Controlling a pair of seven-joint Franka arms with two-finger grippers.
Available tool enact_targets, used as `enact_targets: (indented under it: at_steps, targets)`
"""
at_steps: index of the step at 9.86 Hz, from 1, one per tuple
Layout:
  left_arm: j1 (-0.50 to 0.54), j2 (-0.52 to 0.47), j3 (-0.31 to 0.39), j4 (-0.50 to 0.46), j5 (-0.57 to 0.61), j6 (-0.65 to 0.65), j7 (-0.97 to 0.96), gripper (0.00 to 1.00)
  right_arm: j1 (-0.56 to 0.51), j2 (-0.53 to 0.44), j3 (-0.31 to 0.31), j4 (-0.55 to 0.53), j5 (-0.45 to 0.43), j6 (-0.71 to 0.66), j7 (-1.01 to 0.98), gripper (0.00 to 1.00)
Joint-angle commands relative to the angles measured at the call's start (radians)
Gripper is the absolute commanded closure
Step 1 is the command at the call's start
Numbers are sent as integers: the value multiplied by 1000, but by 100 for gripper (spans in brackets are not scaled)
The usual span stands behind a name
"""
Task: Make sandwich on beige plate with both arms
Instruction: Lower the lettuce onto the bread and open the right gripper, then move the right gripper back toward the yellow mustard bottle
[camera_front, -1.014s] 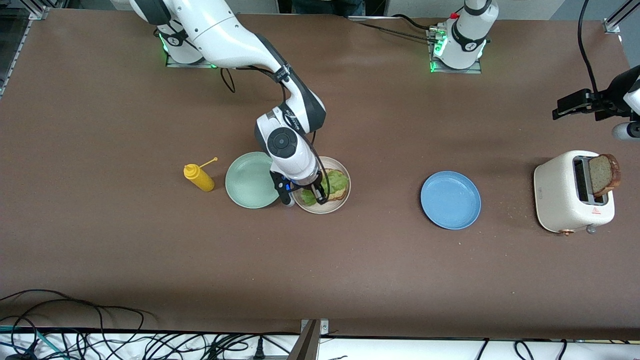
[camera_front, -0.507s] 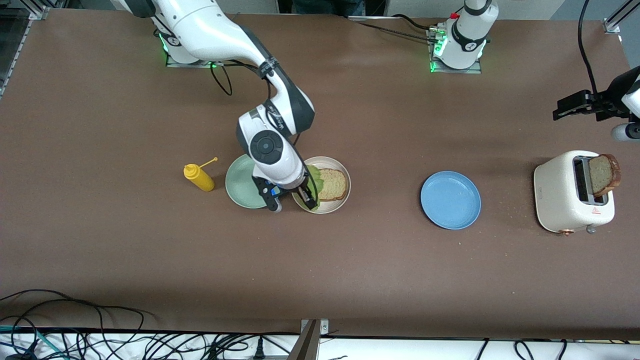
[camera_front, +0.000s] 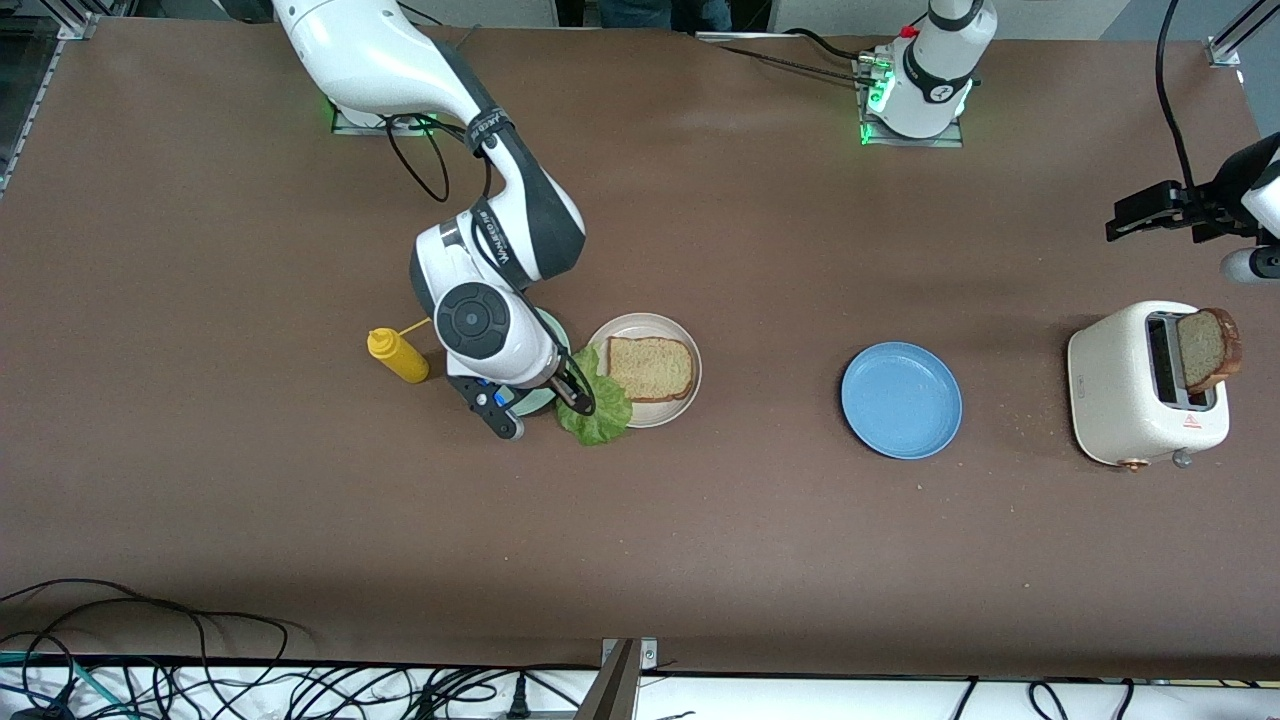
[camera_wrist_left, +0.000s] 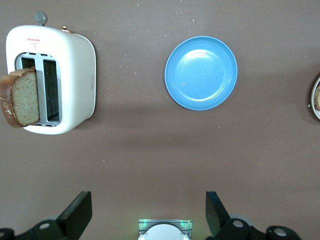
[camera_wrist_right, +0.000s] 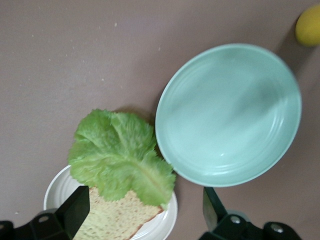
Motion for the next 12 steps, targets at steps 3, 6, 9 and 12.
enact_targets:
  at_steps: [3, 6, 9, 12]
  targets:
    - [0, 10, -2, 23, 43, -8, 20, 0, 5, -43, -146, 23, -34, -202, -433, 0]
    - [5, 23, -2, 26, 118, 5, 51, 0, 5, -91, -256, 13, -52, -343, -782, 0]
    - [8, 23, 1, 26, 123, 14, 53, 0, 3, -218, -384, -131, -32, -371, -1164, 0]
    - [8, 24, 4, 25, 126, 29, 51, 0, -32, -296, -468, -260, 48, -365, -1443, 0]
